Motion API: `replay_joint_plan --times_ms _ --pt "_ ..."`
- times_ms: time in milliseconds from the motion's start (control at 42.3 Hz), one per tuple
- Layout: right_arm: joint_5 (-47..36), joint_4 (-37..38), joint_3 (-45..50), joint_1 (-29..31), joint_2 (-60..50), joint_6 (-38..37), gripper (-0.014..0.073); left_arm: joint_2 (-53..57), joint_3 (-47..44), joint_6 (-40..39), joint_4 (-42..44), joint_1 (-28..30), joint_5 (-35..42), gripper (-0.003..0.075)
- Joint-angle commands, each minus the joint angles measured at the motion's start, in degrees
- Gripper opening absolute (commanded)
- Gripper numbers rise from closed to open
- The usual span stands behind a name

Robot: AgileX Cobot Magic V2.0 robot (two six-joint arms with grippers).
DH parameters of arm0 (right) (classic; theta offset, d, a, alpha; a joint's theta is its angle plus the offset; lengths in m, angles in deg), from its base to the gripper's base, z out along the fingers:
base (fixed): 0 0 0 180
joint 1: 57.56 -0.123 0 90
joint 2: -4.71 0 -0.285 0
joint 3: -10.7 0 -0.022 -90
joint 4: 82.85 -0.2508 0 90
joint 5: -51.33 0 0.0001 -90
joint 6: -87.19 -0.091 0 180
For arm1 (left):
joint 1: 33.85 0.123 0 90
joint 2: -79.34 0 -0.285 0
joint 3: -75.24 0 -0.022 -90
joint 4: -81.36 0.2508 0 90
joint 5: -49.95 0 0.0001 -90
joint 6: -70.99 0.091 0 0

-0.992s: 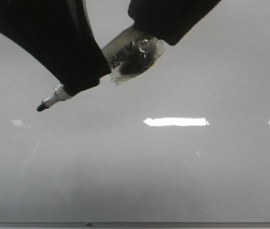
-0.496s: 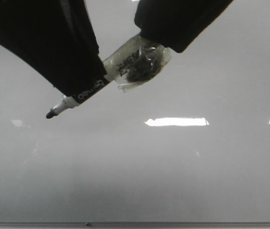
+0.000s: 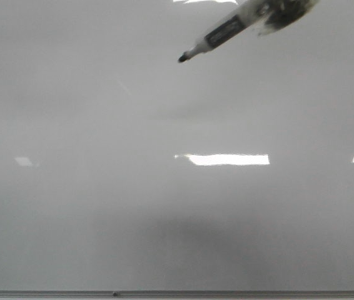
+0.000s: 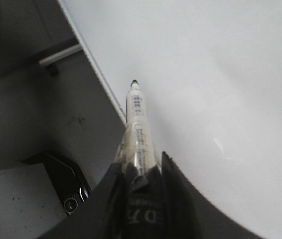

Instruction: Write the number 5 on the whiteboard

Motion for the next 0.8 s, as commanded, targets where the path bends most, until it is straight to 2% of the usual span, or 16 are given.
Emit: replay_joint_plan --times_ms 0,94,189,260,496,780 --pt "-2.9 -1.3 -2.0 3.2 -3.7 -4.6 -0.0001 3.2 -0.3 -4.3 -1.6 5.7 5.7 0.0494" --pt "-4.0 -1.3 -1.2 6.3 -6.5 -9.9 -0.0001 4.4 -1.4 -4.4 -3.6 10.4 5.8 0.0494" --pt "-8.1 -1.3 2.7 8.4 -9.1 -11.8 -0.0006 4.6 -1.8 -4.5 -5.4 13.4 5.7 0.0494" --pt "-13.3 -1.3 7.3 8.9 -11.3 -12.6 -0.0057 4.6 -1.9 -4.5 -6.3 14.8 5.7 0.0493" --pt "-31.9 -4.5 18.1 8.9 -12.3 -13.1 -0.0070 4.2 -2.3 -4.5 -6.3 14.9 6.8 0.0493" --pt "-38.9 -4.5 19.1 8.7 -5.3 -12.9 -0.0070 4.2 -2.4 -4.5 -6.3 14.9 8.3 0.0493"
